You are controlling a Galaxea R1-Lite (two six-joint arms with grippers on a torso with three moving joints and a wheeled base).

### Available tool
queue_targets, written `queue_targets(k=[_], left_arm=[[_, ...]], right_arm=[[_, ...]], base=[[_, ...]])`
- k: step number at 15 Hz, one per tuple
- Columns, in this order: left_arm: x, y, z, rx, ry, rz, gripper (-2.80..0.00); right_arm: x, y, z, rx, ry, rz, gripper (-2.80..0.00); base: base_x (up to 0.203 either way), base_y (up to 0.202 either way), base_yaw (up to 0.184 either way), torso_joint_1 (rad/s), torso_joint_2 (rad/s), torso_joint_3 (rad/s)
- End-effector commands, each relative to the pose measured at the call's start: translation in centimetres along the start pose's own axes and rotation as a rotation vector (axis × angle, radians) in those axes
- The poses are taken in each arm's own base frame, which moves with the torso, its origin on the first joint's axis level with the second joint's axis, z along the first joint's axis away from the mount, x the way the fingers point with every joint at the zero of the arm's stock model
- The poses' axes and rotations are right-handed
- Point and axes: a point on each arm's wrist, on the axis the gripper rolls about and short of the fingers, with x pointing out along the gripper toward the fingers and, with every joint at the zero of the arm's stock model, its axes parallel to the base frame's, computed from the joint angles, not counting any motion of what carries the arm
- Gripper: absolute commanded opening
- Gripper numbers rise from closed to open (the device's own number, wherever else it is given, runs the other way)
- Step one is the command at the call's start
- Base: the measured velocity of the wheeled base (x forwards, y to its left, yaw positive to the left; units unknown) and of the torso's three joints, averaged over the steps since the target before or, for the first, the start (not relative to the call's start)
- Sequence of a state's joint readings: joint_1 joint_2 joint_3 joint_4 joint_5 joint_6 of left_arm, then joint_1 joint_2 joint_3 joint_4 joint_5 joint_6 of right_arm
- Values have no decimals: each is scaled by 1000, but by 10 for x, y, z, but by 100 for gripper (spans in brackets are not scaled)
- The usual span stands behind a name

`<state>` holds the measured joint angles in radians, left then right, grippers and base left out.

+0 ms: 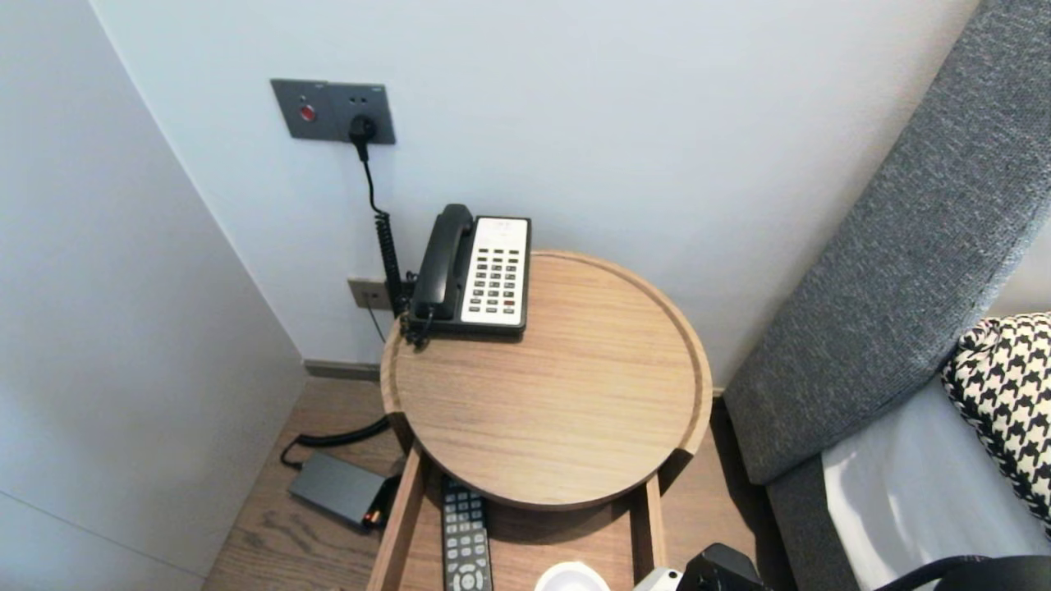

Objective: Close the nightstand drawer

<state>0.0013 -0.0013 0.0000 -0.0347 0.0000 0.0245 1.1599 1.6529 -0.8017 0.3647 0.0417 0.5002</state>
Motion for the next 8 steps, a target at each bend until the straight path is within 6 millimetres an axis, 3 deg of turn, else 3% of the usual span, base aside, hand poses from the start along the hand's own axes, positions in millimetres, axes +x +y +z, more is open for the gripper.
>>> queue_targets(k=[1, 8], left_arm=[[1, 0, -3, 0, 11, 0, -280], [1, 0, -3, 0, 11, 0, -280]], right_arm=[[0, 2, 6, 10, -13, 6, -280], [2, 4, 15, 17, -76, -14, -280]], base=[[0, 0, 0, 0, 0, 0], [0, 0, 0, 0, 0, 0]])
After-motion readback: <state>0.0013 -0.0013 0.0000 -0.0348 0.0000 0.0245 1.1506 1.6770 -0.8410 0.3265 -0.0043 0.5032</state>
